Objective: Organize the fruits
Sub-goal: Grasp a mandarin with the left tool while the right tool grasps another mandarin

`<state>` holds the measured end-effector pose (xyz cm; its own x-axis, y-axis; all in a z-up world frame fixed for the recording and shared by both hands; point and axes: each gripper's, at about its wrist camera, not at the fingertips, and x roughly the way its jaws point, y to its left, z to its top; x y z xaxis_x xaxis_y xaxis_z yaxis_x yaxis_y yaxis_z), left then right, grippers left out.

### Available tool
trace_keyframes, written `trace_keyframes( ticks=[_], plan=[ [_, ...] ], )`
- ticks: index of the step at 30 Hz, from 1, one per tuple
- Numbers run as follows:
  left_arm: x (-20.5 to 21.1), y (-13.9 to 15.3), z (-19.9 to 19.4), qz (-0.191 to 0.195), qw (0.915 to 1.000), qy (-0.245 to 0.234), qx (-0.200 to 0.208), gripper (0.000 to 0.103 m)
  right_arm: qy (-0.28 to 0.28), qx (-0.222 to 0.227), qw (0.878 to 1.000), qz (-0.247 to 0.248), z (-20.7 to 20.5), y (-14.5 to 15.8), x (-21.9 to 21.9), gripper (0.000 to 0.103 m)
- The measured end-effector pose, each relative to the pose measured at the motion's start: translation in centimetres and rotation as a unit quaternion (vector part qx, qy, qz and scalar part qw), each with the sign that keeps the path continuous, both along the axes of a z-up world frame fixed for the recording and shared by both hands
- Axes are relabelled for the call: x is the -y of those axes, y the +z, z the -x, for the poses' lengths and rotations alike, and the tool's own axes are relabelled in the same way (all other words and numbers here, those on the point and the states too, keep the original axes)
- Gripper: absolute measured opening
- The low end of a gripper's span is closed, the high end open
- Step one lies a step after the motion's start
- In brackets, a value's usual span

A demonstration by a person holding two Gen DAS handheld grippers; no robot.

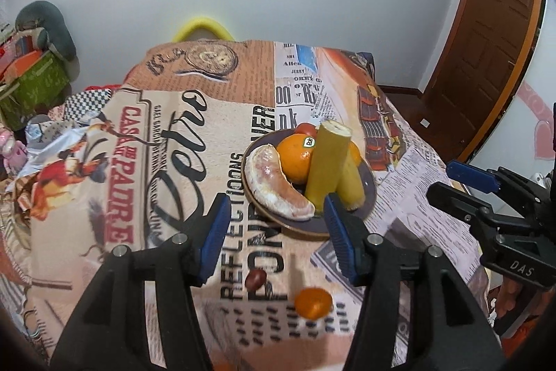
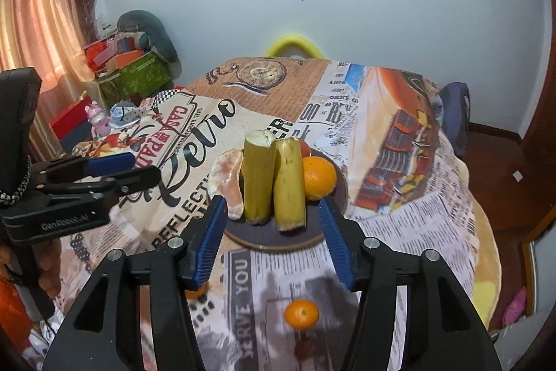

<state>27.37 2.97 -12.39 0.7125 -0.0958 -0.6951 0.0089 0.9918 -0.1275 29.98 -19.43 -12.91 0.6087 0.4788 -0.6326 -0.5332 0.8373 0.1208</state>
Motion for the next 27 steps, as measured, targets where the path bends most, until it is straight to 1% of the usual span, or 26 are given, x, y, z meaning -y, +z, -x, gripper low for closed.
trace_keyframes(
  ticks=[5, 6, 8, 11, 15, 18, 23, 27],
  plan=[
    [0.2, 0.5, 2.3, -0.006, 1.0, 0.002, 0.001, 0.058, -0.011, 0.004, 1.0, -0.001, 2.0, 0.5, 1.4, 0.053],
    [0.2, 0.5, 2.7, -0.006, 1.0, 0.002, 0.0, 0.058, -0.013, 0.005, 1.0, 0.0, 2.4, 0.5, 1.5, 0.053],
    [0.4, 0.3, 3.4, -0.009, 1.0, 0.002, -0.004, 0.058, -0.02, 0.009, 1.0, 0.005, 3.0, 0.4, 1.9, 0.059],
    [0.8, -0.5, 4.1, -0.012, 0.9999, 0.0, -0.012, 0.058, -0.023, 0.009, 1.0, 0.014, 3.8, -0.1, 2.3, 0.059],
    [1.4, -2.2, 4.5, -0.007, 0.9993, -0.009, -0.035, 0.058, -0.025, -0.002, 0.999, 0.025, 4.3, -1.2, 2.6, 0.059],
    [2.0, -3.7, 4.5, -0.005, 0.9985, -0.015, -0.053, 0.058, -0.025, -0.019, 0.999, 0.029, 4.2, -2.4, 2.7, 0.059],
    [3.0, -6.5, 3.9, 0.001, 0.996, -0.022, -0.086, 0.058, -0.028, -0.046, 0.998, 0.042, 3.4, -4.7, 3.0, 0.059],
    [3.7, -8.3, 3.3, 0.006, 0.9941, -0.031, -0.104, 0.058, -0.032, -0.069, 0.996, 0.043, 2.9, -6.4, 3.2, 0.059]
  ],
)
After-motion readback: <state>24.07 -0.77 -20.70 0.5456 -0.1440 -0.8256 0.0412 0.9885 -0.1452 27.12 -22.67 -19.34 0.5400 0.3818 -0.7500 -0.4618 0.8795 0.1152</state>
